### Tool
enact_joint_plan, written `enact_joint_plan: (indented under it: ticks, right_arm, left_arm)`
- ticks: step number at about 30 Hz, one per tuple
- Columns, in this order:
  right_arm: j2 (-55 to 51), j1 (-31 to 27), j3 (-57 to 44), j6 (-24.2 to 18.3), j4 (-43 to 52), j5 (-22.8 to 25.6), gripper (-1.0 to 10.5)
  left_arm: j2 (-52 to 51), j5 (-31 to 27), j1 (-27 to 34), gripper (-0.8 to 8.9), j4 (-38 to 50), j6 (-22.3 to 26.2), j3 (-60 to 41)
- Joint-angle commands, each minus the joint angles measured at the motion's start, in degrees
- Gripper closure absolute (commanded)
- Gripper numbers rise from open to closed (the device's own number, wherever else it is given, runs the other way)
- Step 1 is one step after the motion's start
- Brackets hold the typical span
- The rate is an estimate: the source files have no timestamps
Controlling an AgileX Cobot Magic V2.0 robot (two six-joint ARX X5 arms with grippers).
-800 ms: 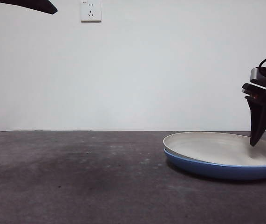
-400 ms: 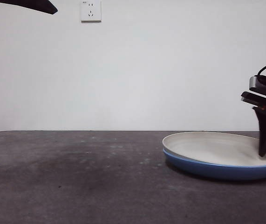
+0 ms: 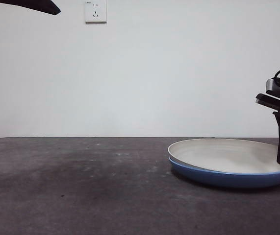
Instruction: Pick up the white plate, put it on the blue plate, put it on desk
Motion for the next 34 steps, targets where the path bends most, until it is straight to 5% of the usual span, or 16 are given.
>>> enact_joint_plan:
  ticks: [1,16,34]
  right_arm:
    - [-1.88,-1.09,0.50,0.66,0.24,1.27,9.3]
    - [-16.68,0.17,0.59,5.05,1.55,-4.72,9.3]
    - [-10.01,18.64,0.59,16.70,15.12,-1.01,9.3]
  left_arm:
    - [0.35,0.46,-0.33,4.39,0.57,0.26,0.33]
    - [0.35,0.46,-0.33,4.39,0.59,0.28,0.33]
    - [0.35,0.46,-0.33,4.39,0.57,0.28,0.33]
